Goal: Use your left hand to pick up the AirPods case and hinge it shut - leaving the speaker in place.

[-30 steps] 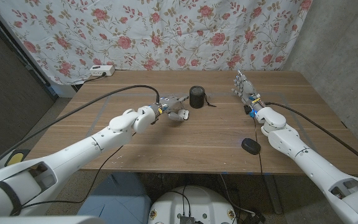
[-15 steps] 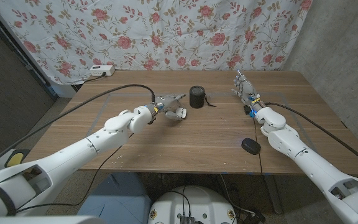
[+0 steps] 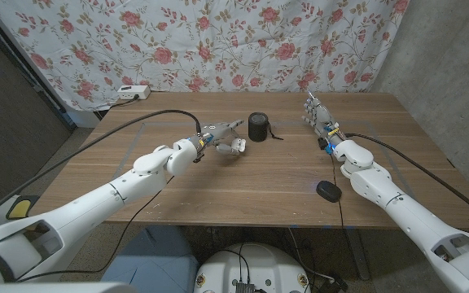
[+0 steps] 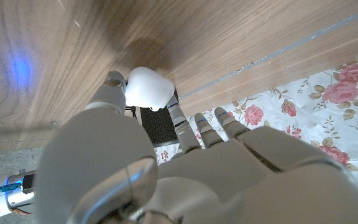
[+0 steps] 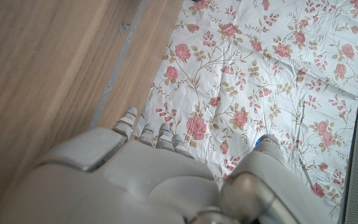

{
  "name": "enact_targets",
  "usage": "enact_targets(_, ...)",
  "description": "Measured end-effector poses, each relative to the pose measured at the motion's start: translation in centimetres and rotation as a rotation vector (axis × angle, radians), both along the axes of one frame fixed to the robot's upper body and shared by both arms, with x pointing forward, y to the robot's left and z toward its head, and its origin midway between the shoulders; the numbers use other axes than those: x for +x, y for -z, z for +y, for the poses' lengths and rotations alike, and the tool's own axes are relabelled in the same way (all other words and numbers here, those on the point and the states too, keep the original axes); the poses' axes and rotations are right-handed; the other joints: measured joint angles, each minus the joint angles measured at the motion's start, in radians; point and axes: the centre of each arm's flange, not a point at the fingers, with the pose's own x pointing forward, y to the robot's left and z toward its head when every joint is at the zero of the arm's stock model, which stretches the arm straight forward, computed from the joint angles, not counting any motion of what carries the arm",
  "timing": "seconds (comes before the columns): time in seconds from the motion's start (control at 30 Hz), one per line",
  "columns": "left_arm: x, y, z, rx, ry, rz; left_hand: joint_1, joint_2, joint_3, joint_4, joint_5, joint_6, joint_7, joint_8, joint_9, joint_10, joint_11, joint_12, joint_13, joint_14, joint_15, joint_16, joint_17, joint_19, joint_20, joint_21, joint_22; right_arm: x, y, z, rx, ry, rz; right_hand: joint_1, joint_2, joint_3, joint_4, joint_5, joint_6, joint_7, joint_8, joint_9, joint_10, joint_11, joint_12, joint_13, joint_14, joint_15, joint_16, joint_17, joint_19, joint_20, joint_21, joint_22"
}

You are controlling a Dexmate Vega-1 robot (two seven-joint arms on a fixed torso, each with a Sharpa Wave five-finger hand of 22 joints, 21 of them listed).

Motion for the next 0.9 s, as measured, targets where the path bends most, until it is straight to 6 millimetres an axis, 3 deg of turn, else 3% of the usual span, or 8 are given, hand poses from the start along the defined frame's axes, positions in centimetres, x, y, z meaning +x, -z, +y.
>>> enact_targets(0.57, -1.4, 0.0, 0.0, -0.131, 0.065, -0.014, 0.009, 0.007, -0.001, -0.001, -0.003, 0.005, -0.005, 0.0, 0.0, 0.004, 0.004, -0.008, 0.007, 0.0, 0.0, -0.008, 0.0, 0.0, 0.0, 0.0, 0.0, -0.8, 0.2, -0.1, -0.004, 0.005, -0.001, 0.008, 0.008, 0.0, 0.0, 0.0, 0.0, 0.0, 0.0, 0.005, -0.009, 0.009, 0.0, 0.0, 0.0, 0.0, 0.0, 0.0, 0.0, 0.0, 0.0, 0.0)
enact_targets(0.9, -1.9, -0.3, -0.2, -0.221, 0.119, -0.014, 0.014, 0.012, -0.001, -0.001, -0.004, 0.014, -0.007, 0.0, 0.0, 0.007, 0.007, -0.012, 0.012, 0.0, 0.0, -0.008, 0.0, 0.0, 0.0, 0.0, 0.0, -1.9, 0.1, 0.1, -0.013, 0.004, -0.018, 0.017, 0.017, 0.007, -0.007, -0.004, 0.015, -0.007, 0.004, 0.005, 0.033, 0.024, 0.016, 0.004, -0.001, -0.01, 0.011, 0.0, 0.008, 0.0, 0.0, -0.002)
